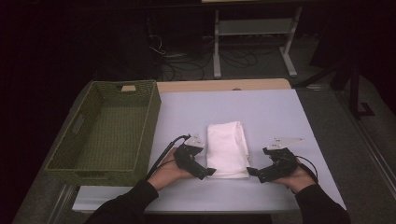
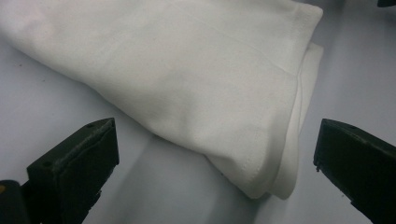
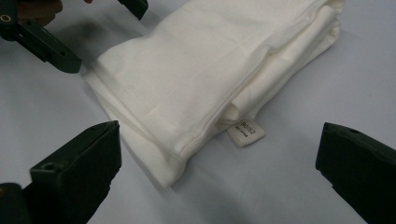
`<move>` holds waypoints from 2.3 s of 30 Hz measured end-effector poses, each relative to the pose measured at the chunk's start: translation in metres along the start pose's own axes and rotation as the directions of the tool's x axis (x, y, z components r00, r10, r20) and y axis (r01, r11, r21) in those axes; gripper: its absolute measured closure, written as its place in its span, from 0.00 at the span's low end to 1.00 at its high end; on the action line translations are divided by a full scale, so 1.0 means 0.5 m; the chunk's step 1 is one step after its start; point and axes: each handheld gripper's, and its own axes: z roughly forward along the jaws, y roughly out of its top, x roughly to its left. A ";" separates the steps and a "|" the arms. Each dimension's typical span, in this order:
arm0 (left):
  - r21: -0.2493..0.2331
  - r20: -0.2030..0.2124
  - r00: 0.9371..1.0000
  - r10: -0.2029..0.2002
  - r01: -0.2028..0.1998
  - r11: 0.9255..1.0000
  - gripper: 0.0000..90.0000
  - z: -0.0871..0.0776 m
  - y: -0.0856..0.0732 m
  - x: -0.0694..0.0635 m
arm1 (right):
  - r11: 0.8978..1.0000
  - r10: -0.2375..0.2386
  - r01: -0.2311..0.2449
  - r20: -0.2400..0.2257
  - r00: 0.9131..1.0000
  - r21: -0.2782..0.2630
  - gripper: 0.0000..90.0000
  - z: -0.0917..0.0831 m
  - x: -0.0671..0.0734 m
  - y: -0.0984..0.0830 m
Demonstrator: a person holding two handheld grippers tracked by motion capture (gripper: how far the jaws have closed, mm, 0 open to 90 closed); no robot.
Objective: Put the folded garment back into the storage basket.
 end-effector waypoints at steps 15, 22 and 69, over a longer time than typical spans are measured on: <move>-0.035 0.007 0.999 -0.038 0.038 0.999 0.00 -0.005 0.013 0.011 | 1.000 -0.005 0.005 -0.017 1.000 0.004 0.00 0.002 0.005 -0.009; -0.025 -0.013 0.999 -0.051 0.050 0.998 0.00 0.000 0.029 0.015 | 1.000 -0.015 0.015 -0.011 1.000 0.007 0.00 0.003 0.006 -0.007; 0.009 -0.114 0.970 -0.215 0.217 0.976 0.15 0.076 0.068 0.071 | 1.000 -0.031 0.031 -0.006 1.000 -0.001 0.00 -0.001 0.007 -0.004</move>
